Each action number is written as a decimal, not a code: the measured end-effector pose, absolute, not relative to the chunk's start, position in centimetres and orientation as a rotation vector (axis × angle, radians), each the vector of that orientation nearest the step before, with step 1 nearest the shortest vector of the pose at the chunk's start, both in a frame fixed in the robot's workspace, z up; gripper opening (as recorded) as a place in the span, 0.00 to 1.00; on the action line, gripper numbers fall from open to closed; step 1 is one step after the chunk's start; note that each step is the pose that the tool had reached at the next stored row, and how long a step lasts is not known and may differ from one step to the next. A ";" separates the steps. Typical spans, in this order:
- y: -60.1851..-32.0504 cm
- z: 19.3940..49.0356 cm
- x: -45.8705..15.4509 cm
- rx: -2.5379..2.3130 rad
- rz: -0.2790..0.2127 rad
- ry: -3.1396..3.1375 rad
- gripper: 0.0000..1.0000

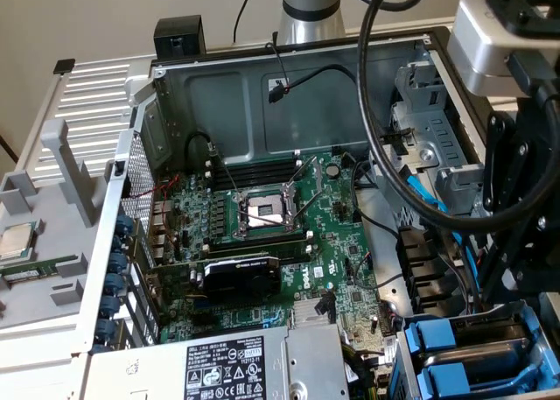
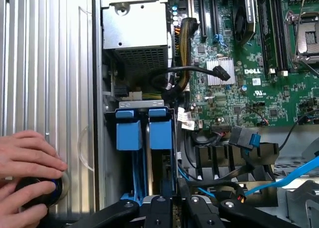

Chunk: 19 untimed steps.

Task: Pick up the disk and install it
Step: 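Insert the first disk wire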

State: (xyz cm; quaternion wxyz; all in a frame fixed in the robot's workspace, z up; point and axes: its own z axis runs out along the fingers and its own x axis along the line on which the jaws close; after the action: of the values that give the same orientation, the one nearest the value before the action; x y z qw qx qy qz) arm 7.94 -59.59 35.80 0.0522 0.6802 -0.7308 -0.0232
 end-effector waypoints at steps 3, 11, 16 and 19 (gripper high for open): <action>-59.6 35.7 7.9 2.054 -0.074 -2.234 0.17; -59.7 35.5 7.9 2.045 -0.080 -2.238 0.17; -60.1 35.4 7.9 2.050 -0.083 -2.236 0.17; -60.3 35.4 7.9 2.059 -0.089 -2.232 0.17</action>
State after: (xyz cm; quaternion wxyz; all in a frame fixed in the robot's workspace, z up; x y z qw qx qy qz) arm 7.95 -60.29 35.44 0.0518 0.6769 -0.7336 -0.0292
